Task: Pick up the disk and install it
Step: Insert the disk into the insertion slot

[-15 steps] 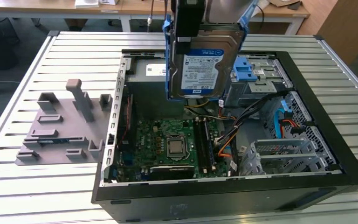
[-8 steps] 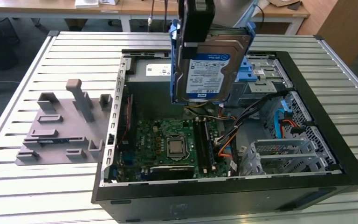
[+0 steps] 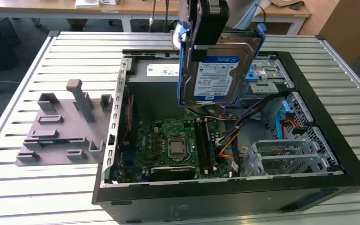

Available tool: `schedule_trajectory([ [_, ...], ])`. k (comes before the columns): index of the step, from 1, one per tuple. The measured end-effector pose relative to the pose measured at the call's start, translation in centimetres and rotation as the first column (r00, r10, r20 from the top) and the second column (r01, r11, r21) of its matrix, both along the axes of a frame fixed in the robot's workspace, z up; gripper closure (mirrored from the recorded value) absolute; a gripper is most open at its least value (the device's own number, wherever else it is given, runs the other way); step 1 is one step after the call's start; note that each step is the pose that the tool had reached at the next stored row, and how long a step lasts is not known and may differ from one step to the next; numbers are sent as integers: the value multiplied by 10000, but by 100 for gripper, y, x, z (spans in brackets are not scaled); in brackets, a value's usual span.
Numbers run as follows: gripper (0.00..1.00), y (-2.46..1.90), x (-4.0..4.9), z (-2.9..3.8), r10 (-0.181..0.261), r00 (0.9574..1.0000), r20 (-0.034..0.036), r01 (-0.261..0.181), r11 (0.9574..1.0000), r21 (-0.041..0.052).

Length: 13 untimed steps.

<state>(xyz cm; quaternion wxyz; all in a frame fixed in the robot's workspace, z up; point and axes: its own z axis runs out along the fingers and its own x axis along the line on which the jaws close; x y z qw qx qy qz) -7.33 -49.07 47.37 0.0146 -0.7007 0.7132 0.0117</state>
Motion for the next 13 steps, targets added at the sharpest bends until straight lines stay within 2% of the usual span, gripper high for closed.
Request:
schedule_trajectory([
  [13, 64, -207, 23, -2, -14, 10000, 0, 14, 10000, -33],
])
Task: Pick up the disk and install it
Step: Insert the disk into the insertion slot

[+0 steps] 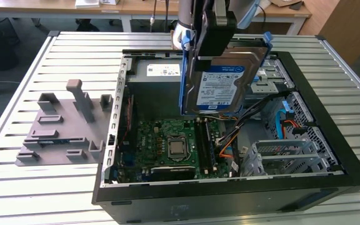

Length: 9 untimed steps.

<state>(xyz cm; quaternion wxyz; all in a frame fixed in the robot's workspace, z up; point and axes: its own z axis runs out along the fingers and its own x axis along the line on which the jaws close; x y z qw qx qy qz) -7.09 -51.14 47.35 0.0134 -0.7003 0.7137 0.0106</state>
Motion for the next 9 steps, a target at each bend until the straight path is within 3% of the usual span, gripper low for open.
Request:
schedule_trajectory([
  [5, 64, -69, 14, -1, -5, 10000, 1, 5, 10000, -30],
  [9, 64, -86, 59, -2, -16, 10000, 0, 16, 10000, -46],
])
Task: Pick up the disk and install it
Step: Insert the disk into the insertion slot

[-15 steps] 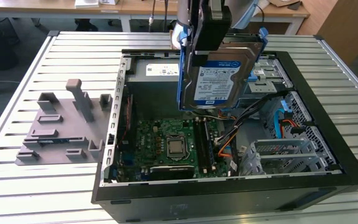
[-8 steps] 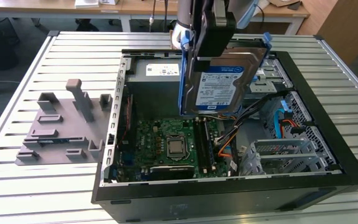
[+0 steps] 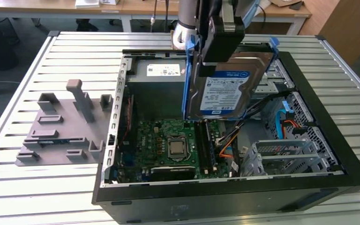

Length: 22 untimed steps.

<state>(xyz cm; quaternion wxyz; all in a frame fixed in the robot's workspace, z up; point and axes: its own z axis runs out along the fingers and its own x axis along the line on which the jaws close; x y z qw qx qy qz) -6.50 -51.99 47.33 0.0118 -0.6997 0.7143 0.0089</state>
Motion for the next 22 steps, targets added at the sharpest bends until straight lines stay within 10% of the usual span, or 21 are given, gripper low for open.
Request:
schedule_trajectory([
  [10, 64, -25, 174, -3, -11, 10000, -1, 11, 10000, -4],
  [22, 64, -202, 230, -15, -30, 10000, 0, 30, 10000, -3],
])
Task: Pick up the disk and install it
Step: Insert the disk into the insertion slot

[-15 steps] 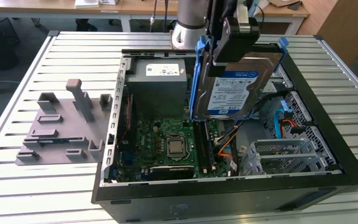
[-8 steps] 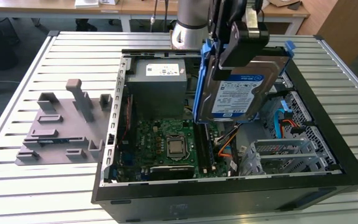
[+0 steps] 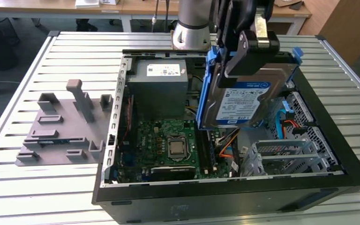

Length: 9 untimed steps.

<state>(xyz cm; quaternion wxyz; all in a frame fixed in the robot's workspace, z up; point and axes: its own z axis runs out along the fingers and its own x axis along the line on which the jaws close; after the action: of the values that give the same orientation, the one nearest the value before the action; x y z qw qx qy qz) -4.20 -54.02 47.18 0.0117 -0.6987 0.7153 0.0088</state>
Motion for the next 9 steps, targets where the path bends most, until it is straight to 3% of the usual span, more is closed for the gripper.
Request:
schedule_trajectory([
  [9, 64, -58, 162, -8, -3, 10000, -2, 3, 10000, 0],
])
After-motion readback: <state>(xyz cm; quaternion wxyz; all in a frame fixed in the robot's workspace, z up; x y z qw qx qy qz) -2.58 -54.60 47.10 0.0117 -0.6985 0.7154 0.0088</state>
